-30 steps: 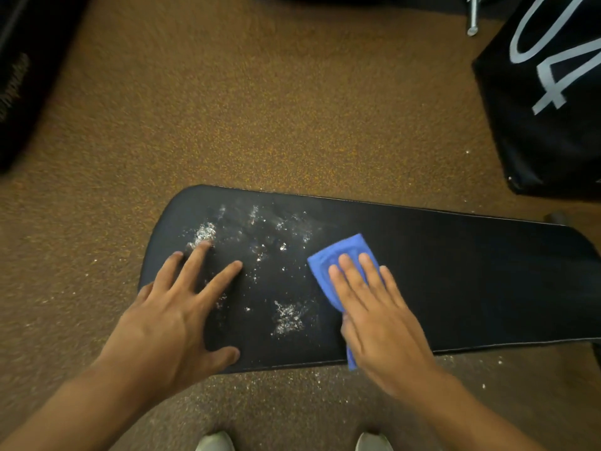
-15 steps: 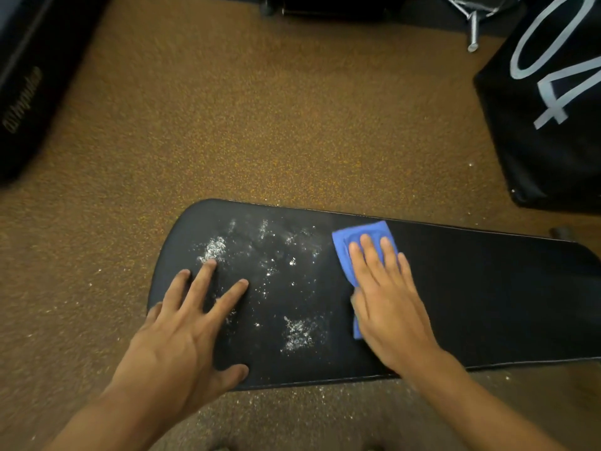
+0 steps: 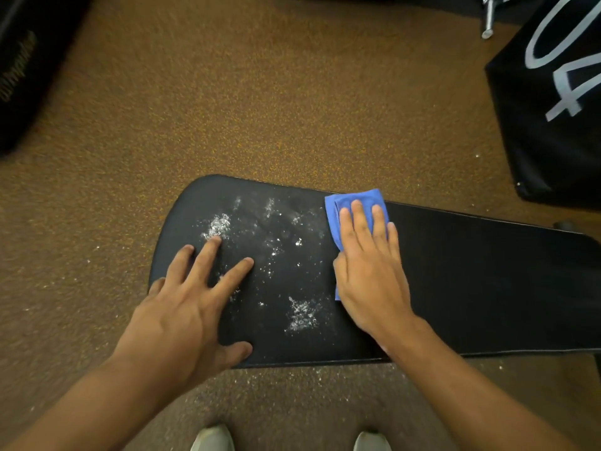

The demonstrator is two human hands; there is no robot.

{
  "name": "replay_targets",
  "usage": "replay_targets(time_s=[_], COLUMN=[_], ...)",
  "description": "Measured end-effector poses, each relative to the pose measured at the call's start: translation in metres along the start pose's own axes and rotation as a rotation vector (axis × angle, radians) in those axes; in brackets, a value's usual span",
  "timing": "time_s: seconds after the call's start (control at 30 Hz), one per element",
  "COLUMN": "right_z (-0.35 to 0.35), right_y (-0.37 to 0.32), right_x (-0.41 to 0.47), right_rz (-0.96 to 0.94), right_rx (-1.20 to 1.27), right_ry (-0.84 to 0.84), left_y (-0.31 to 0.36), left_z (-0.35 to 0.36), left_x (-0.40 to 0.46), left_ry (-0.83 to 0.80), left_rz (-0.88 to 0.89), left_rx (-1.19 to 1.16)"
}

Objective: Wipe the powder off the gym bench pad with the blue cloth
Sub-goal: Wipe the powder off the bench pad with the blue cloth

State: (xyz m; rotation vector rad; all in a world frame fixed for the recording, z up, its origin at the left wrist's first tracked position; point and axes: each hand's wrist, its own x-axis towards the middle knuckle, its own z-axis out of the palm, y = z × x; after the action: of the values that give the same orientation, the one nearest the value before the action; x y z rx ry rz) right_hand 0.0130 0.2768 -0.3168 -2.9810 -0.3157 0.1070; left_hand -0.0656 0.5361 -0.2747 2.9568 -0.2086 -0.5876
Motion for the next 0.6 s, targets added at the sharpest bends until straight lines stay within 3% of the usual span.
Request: replay_targets(time_s=[0.23, 0.37, 0.43, 0.6], right_z=[-0.008, -0.007, -0.001, -0.003], right_y=[0.028, 0.025, -0.001, -0.001], right_x=[-0.063, -0.005, 0.003, -0.061], right_rz=[-0.313, -0.019, 0.035, -0.271], right_rx=[-0.069, -0.03, 0.017, -0.031], right_ry=[-0.101, -0.024, 0.0, -0.106], left_y=[0.004, 0.004, 0.003, 0.003], left_z=[-0.005, -0.004, -0.002, -0.002], left_x=[0.0, 0.0, 0.0, -0.002], left_ry=[-0.017, -0.004, 0.008, 0.019], left_rz=[-0.008, -0.003, 0.009, 0.01], left_rx=[-0.008, 0.001, 0.003, -0.007])
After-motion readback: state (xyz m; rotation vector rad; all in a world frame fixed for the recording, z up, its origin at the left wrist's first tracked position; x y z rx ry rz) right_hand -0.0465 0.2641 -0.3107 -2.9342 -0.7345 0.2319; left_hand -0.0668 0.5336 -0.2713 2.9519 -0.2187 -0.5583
